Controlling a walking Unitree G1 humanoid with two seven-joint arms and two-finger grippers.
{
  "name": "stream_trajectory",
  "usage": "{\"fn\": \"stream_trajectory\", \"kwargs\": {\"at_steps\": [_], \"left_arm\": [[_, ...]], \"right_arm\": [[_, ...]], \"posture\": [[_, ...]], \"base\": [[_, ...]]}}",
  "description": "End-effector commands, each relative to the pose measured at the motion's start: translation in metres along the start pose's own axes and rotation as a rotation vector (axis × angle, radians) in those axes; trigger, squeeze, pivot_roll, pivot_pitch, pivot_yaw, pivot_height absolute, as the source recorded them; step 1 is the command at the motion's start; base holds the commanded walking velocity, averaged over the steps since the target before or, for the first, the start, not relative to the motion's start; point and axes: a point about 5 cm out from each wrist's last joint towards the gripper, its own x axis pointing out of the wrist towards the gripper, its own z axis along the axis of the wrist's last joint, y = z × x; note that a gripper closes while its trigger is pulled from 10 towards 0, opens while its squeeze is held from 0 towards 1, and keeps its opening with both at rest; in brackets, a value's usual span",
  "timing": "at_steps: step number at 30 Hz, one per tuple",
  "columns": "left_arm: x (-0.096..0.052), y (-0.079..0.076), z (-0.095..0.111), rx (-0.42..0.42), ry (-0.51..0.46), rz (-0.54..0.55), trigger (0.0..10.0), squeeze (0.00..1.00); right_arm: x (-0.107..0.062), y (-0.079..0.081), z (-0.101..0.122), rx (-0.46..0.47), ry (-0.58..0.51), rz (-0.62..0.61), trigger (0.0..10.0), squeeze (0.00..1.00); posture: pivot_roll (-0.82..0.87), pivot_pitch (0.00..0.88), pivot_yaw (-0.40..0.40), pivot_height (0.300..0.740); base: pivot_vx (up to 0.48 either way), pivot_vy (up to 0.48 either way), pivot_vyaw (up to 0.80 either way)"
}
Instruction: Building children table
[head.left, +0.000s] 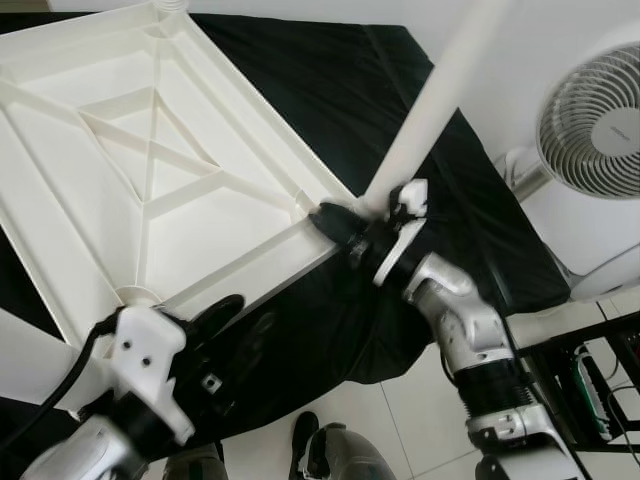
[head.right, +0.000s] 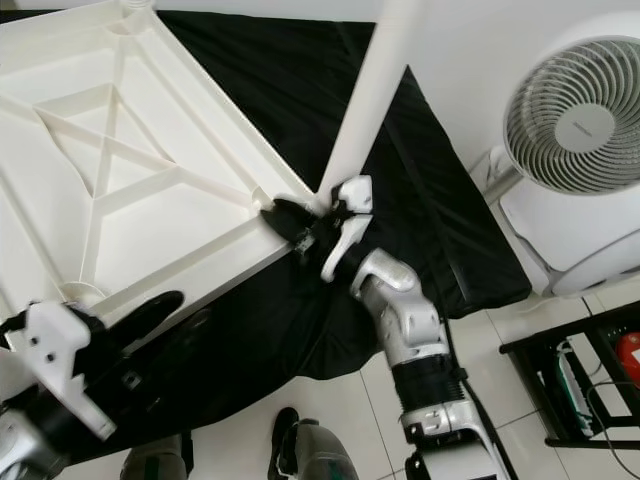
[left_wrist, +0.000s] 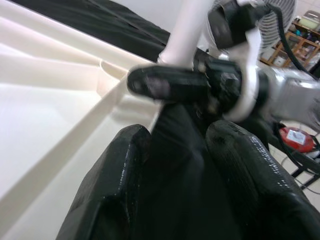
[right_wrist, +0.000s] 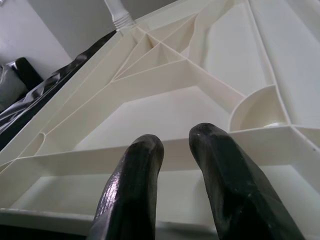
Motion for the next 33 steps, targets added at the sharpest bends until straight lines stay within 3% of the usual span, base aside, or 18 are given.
{"fn": "stream_trajectory", "kwargs": {"at_steps": [1,2,3,11,15,16,17,18,23,25,27,29,33], "left_arm": [[0.004,0.002,-0.005,-0.001,0.018,0.013,10.0,0.0],[0.004,0.002,-0.005,-0.001,0.018,0.013,10.0,0.0],[0.011,0.005,-0.005,-0.001,0.002,0.018,10.0,1.0],[0.015,0.007,-0.004,-0.005,-0.01,0.026,10.0,1.0],[0.026,0.008,-0.003,0.013,-0.027,0.044,10.0,1.0],[0.033,0.01,-0.004,0.038,-0.013,0.07,10.0,0.16],[0.033,0.01,-0.004,0.038,-0.013,0.07,10.0,0.16],[0.039,0.012,-0.007,0.068,0.011,0.099,10.0,0.0],[0.051,0.015,-0.01,0.115,0.052,0.133,10.0,0.0],[0.063,0.014,-0.014,0.127,0.091,0.129,10.0,0.0],[0.063,0.014,-0.014,0.127,0.091,0.129,10.0,0.0],[0.073,0.014,-0.018,0.132,0.135,0.141,10.0,0.0],[0.079,0.015,-0.022,0.141,0.18,0.148,10.0,0.0]], "right_arm": [[-0.007,0.002,0.001,-0.006,0.0,0.006,10.0,0.0],[-0.007,0.002,0.001,-0.006,0.0,0.006,10.0,0.0],[-0.012,0.007,0.001,0.004,-0.005,0.004,10.0,1.0],[-0.017,0.012,0.002,0.007,-0.014,-0.002,10.0,1.0],[-0.027,0.014,0.009,-0.016,-0.053,-0.09,10.0,1.0],[-0.03,0.017,0.013,-0.005,-0.082,-0.106,10.0,0.0],[-0.03,0.017,0.013,-0.005,-0.082,-0.106,10.0,0.0],[-0.033,0.02,0.016,0.019,-0.11,-0.118,10.0,0.0],[-0.04,0.025,0.022,0.066,-0.15,-0.144,10.0,0.0],[-0.05,0.025,0.026,0.1,-0.185,-0.168,10.0,0.0],[-0.05,0.025,0.026,0.1,-0.185,-0.168,10.0,0.0],[-0.063,0.023,0.032,0.127,-0.214,-0.179,10.0,0.0],[-0.072,0.023,0.033,0.121,-0.21,-0.188,10.0,0.0]], "posture": [[0.25,0.28,-0.181,0.74],[0.25,0.28,-0.181,0.74],[0.24,0.277,-0.174,0.74],[0.24,0.275,-0.169,0.74],[0.23,0.272,-0.16,0.74],[0.23,0.269,-0.154,0.74],[0.23,0.269,-0.154,0.74],[0.23,0.267,-0.151,0.74],[0.22,0.266,-0.147,0.74],[0.21,0.259,-0.139,0.74],[0.21,0.259,-0.139,0.74],[0.2,0.252,-0.132,0.74],[0.2,0.25,-0.125,0.74]], "base": [[0.0,0.0,0.0],[0.0,0.0,0.0],[0.0,0.0,0.0],[0.0,0.0,0.0],[0.0,0.0,0.0],[0.0,0.0,0.0],[0.0,0.0,0.0],[0.0,0.0,0.0],[0.0,0.0,0.0],[0.0,0.0,0.0],[0.0,0.0,0.0],[0.0,0.0,0.0],[0.0,0.0,0.0]]}}
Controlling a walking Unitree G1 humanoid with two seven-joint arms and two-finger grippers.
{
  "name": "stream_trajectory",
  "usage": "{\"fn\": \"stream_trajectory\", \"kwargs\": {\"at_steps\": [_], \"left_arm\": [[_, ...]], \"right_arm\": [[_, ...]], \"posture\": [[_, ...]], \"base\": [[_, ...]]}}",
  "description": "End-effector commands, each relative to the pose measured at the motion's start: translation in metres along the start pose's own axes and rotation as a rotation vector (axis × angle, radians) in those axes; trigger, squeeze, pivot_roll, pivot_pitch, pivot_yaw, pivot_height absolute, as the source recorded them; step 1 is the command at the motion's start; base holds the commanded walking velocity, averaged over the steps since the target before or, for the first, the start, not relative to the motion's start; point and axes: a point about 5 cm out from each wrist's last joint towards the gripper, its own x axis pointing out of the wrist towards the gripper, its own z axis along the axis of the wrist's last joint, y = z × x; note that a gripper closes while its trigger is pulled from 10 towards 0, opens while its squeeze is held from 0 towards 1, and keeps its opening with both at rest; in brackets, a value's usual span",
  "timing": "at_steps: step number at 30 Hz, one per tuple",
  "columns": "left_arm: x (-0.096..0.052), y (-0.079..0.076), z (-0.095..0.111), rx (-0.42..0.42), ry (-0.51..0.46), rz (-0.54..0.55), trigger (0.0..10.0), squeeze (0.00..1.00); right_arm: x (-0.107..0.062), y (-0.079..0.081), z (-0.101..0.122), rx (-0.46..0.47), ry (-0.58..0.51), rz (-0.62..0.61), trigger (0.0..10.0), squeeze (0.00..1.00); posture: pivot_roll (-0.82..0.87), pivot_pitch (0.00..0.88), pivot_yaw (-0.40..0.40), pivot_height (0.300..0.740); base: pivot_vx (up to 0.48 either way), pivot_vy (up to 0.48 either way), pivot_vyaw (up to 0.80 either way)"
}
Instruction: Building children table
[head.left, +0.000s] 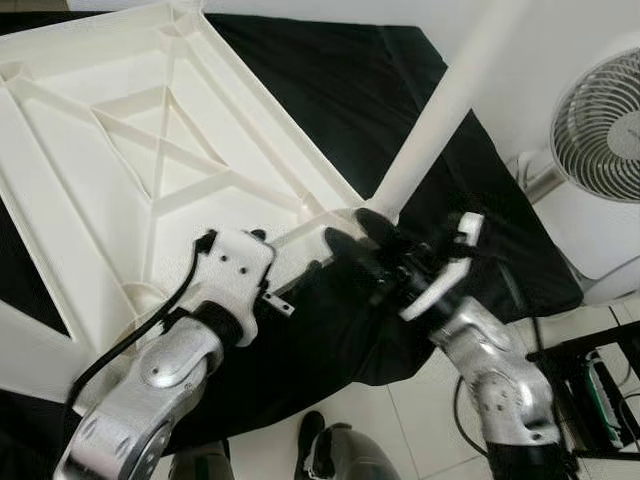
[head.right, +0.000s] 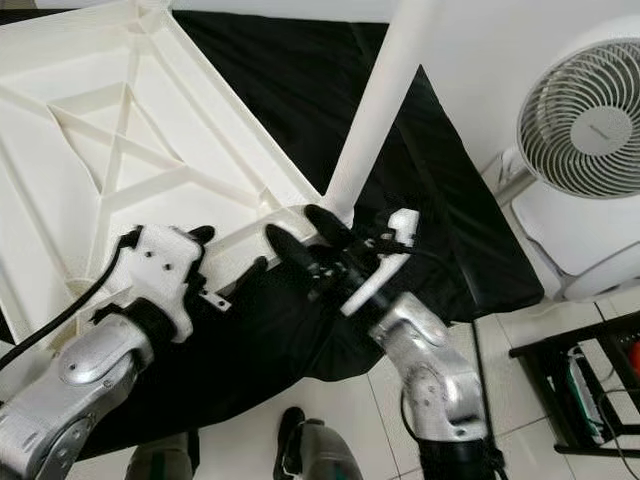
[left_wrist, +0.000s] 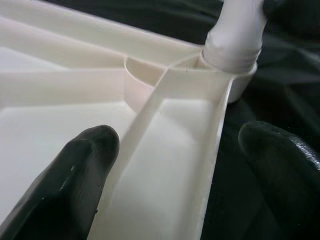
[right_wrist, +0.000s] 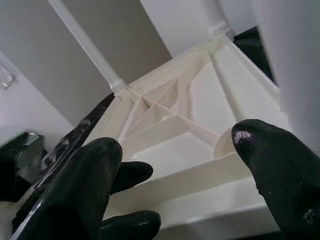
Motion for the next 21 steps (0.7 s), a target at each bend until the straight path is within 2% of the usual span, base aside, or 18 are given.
{"fn": "stream_trajectory", "kwargs": {"at_steps": [1,6,10,19,21], "left_arm": [[0.003,-0.002,-0.008,0.005,0.062,0.048,10.0,0.0],[0.009,0.002,-0.009,0.027,0.091,0.068,10.0,0.0],[0.02,0.016,-0.005,0.099,0.117,0.126,10.0,0.0],[0.034,0.026,0.005,0.12,0.111,0.147,10.0,0.0],[0.036,0.029,0.002,0.144,0.147,0.14,10.0,0.0]], "right_arm": [[-0.008,0.0,0.002,0.003,0.006,-0.004,10.0,0.0],[-0.014,0.002,0.001,-0.003,0.019,-0.02,10.0,0.0],[-0.018,0.015,-0.002,0.027,0.021,-0.034,10.0,0.0],[-0.022,0.027,-0.004,0.061,0.022,-0.049,10.0,0.0],[-0.024,0.029,-0.005,0.051,0.032,-0.053,10.0,0.0]], "posture": [[0.2,0.25,-0.125,0.74],[0.19,0.251,-0.118,0.74],[0.18,0.251,-0.109,0.74],[0.16,0.246,-0.094,0.74],[0.16,0.246,-0.094,0.74]], "base": [[0.0,0.0,0.0],[0.0,0.0,0.0],[0.0,0.0,0.0],[0.0,0.0,0.0],[0.0,0.0,0.0]]}}
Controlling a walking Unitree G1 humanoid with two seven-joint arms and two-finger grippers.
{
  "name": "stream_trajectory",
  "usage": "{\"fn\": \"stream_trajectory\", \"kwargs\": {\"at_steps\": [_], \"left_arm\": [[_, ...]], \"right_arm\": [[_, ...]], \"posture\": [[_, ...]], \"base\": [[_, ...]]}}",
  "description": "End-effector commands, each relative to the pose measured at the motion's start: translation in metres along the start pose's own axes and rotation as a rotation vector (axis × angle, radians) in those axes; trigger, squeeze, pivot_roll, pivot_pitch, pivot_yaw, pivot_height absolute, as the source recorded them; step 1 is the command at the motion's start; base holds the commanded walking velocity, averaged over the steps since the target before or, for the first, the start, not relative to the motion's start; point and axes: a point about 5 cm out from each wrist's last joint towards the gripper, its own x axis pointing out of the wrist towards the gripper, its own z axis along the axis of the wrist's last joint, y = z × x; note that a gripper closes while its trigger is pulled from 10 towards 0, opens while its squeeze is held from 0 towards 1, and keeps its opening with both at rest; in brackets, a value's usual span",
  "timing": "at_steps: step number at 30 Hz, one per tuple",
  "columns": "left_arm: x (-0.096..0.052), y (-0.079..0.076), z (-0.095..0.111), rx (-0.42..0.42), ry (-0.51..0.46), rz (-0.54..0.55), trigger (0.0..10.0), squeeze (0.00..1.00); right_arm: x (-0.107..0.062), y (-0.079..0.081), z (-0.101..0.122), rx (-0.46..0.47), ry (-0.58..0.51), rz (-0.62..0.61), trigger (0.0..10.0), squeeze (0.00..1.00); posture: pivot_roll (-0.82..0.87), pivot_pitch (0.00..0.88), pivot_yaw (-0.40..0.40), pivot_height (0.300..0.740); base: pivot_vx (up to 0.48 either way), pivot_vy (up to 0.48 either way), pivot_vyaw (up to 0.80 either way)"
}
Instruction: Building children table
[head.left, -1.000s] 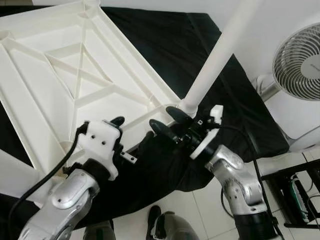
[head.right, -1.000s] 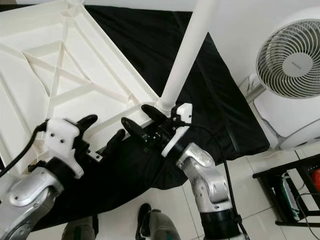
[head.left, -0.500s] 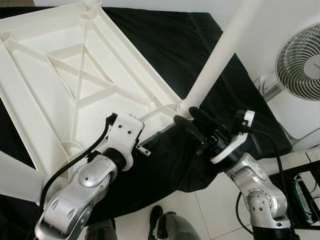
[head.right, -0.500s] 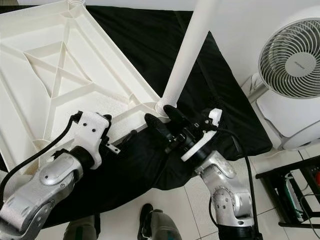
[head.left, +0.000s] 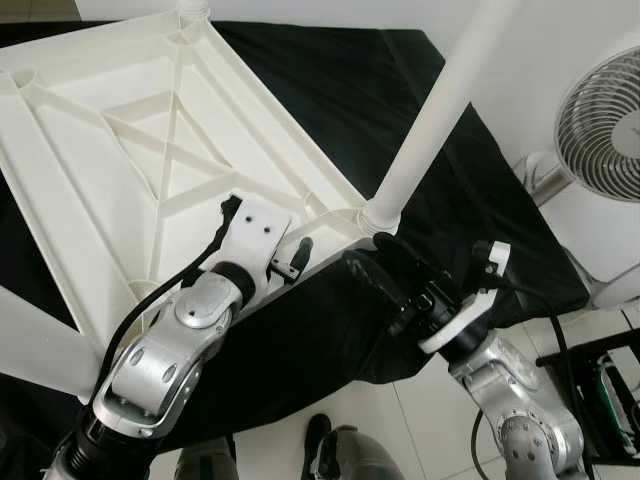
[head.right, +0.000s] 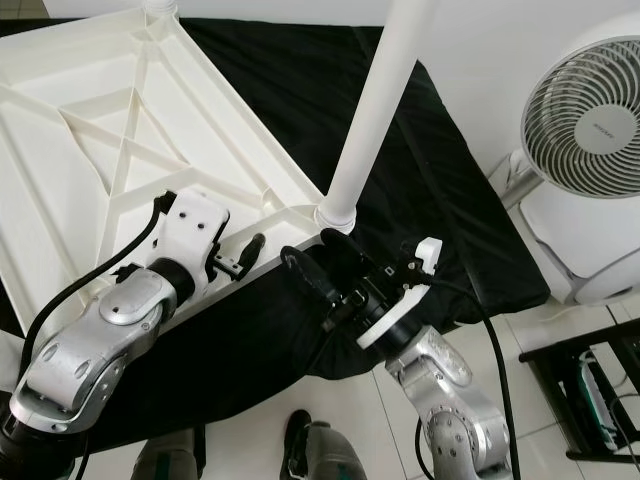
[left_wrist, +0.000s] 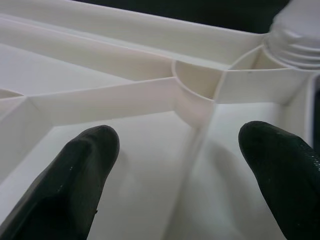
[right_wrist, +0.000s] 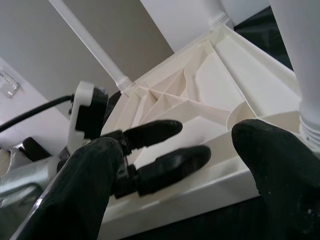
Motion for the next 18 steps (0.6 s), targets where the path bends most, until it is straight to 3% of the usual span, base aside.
{"fn": "stream_trajectory", "kwargs": {"at_steps": [1,10,15,18], "left_arm": [[0.001,0.0,-0.006,0.013,0.041,0.004,10.0,0.0],[0.002,-0.003,-0.02,0.132,0.157,-0.097,10.0,0.0],[0.001,-0.005,-0.019,0.107,0.167,-0.129,10.0,0.0],[0.003,0.002,-0.024,0.1,0.224,-0.088,10.0,0.0]], "right_arm": [[-0.004,0.003,0.0,-0.005,0.006,-0.005,10.0,0.0],[-0.007,0.01,-0.001,-0.003,0.022,-0.011,10.0,0.0],[-0.008,0.01,0.0,-0.002,0.02,-0.026,10.0,0.0],[-0.007,0.011,0.0,-0.002,0.017,-0.03,10.0,0.0]], "posture": [[0.16,0.246,-0.094,0.74],[0.14,0.245,-0.071,0.74],[0.13,0.247,-0.068,0.74],[0.13,0.247,-0.066,0.74]], "base": [[0.0,0.0,0.0],[0.0,0.0,0.0],[0.0,0.0,0.0],[0.0,0.0,0.0]]}}
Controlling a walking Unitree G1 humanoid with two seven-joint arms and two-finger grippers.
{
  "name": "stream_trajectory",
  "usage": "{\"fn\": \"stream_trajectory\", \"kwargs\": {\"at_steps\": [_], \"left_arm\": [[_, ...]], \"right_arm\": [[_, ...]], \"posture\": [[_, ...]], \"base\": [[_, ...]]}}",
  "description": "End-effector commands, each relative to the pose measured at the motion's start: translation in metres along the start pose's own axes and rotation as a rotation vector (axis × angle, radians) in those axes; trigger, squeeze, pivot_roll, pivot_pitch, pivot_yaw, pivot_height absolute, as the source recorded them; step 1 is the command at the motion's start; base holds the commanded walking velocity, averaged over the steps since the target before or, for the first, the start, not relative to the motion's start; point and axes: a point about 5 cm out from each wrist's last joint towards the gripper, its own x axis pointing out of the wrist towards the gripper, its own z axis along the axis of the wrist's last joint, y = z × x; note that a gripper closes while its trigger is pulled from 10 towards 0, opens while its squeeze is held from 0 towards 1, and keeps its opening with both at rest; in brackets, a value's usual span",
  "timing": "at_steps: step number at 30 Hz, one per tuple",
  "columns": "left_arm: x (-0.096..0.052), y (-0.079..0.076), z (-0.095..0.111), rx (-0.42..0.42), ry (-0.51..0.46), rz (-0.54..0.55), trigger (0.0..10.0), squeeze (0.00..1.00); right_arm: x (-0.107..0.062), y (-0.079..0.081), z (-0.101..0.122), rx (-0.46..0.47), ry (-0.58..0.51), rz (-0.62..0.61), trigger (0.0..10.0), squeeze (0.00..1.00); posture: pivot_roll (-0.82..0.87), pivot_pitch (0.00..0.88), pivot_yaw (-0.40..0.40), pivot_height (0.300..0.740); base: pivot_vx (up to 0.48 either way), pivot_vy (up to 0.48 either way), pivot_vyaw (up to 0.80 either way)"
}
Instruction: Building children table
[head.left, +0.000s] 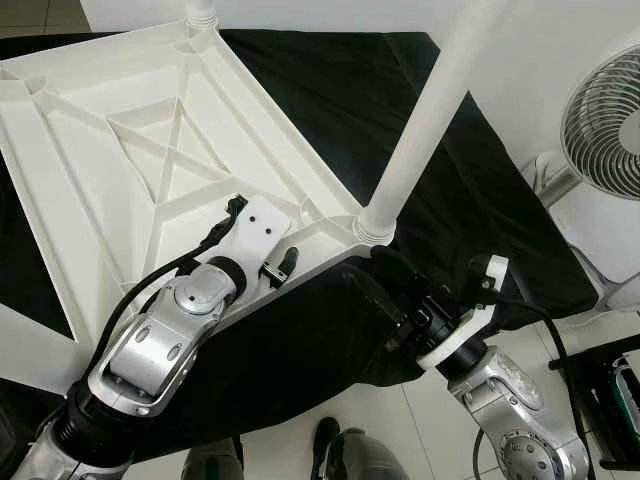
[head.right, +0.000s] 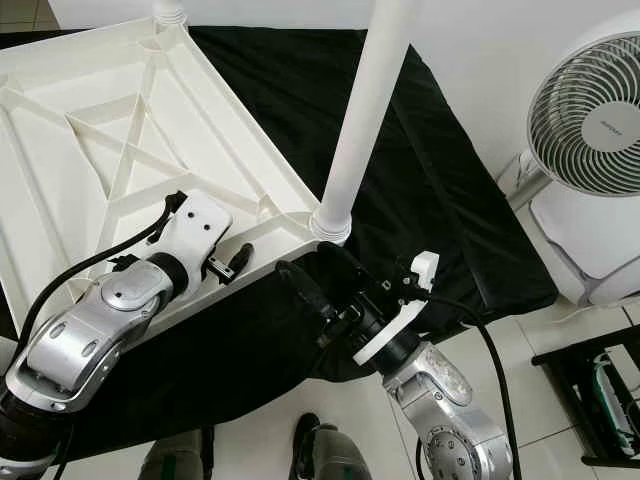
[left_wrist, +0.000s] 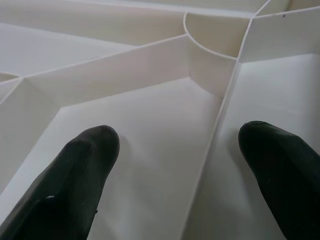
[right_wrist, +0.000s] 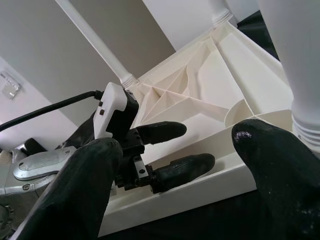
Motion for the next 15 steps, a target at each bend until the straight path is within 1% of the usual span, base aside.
{"fn": "stream_trajectory", "kwargs": {"at_steps": [1,3,5,6,9,10,11,12,13,14,15], "left_arm": [[0.002,-0.004,-0.011,-0.008,0.074,-0.073,10.0,0.0],[0.005,-0.001,-0.016,-0.008,0.12,-0.048,10.0,0.0],[0.007,0.003,-0.021,-0.044,0.165,-0.018,10.0,0.0],[0.008,0.005,-0.023,-0.068,0.182,-0.002,7.5,0.0],[0.008,0.006,-0.024,-0.082,0.19,0.007,7.5,0.0],[0.009,0.007,-0.024,-0.089,0.198,0.016,3.6,0.0],[0.009,0.007,-0.024,-0.089,0.198,0.016,3.6,0.0],[0.009,0.008,-0.025,-0.088,0.204,0.021,0.9,0.0],[0.009,0.008,-0.025,-0.088,0.204,0.021,0.9,0.0],[0.008,0.009,-0.027,-0.086,0.211,0.03,0.0,0.0],[0.008,0.01,-0.029,-0.091,0.223,0.041,0.0,0.0]], "right_arm": [[-0.003,0.001,0.0,0.002,0.006,-0.012,10.0,0.0],[-0.002,0.002,0.0,0.002,0.004,-0.011,10.0,0.0],[0.0,0.002,0.0,0.0,0.0,-0.013,10.0,0.0],[0.0,0.002,0.0,0.0,-0.002,-0.014,10.0,0.0],[0.0,0.003,0.0,-0.001,-0.003,-0.016,10.0,0.0],[0.001,0.003,0.0,0.0,-0.005,-0.018,10.0,0.0],[0.001,0.003,0.0,0.0,-0.005,-0.018,10.0,0.0],[0.001,0.003,0.0,0.0,-0.006,-0.019,10.0,0.0],[0.001,0.003,0.0,0.0,-0.006,-0.019,10.0,0.0],[0.001,0.003,0.0,0.0,-0.007,-0.02,10.0,0.0],[0.002,0.003,0.001,-0.001,-0.008,-0.021,10.0,0.0]], "posture": [[0.13,0.247,-0.066,0.74],[0.13,0.248,-0.064,0.74],[0.13,0.246,-0.061,0.74],[0.13,0.246,-0.059,0.74],[0.13,0.246,-0.059,0.74],[0.13,0.245,-0.059,0.74],[0.13,0.245,-0.059,0.74],[0.13,0.245,-0.059,0.74],[0.13,0.245,-0.059,0.74],[0.13,0.244,-0.059,0.74],[0.13,0.244,-0.06,0.74]], "base": [[0.0,0.0,0.0],[0.0,0.0,0.0],[0.0,0.0,0.0],[0.0,0.0,0.0],[0.0,0.0,0.0],[0.0,0.0,0.0],[0.0,0.0,0.0],[0.0,0.0,0.0],[0.0,0.0,0.0],[0.0,0.0,0.0],[0.0,0.0,0.0]]}}
